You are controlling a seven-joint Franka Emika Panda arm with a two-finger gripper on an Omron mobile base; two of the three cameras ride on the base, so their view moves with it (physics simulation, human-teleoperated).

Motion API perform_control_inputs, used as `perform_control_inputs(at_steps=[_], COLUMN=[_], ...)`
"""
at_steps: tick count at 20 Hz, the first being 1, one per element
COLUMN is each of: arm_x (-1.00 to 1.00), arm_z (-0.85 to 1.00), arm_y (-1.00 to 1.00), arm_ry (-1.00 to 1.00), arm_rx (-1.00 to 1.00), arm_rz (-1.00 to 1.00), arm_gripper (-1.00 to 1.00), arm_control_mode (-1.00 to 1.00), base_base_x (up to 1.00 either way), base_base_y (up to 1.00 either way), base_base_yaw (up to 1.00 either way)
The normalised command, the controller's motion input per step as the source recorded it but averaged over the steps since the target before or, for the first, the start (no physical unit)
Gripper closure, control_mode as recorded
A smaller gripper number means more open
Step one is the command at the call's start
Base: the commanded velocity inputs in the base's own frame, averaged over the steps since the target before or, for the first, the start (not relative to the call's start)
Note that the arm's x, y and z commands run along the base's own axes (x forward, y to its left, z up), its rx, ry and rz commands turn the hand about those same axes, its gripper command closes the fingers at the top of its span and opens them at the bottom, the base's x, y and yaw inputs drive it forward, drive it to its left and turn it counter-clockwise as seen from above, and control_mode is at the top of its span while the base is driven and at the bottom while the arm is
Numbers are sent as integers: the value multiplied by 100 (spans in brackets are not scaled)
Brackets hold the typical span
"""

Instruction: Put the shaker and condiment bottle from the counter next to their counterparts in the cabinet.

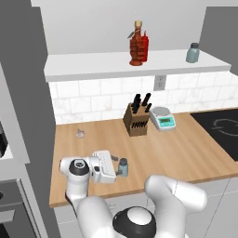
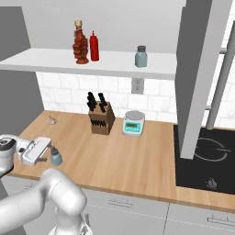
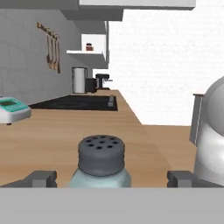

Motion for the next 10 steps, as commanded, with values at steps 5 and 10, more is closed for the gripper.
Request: perform_control_inputs(at_steps=[5,10], arm_x=[20,8], arm_z=[-18,-11], arm_y=[0,-11], arm_ry=[0,0], arm_rx=[0,0], arm_rz=[0,0], arm_gripper=[-100,-100], arm_control_mode=[-100,-100], base_base_x=[0,0], base_base_y=[0,0], base_base_yaw=[0,0])
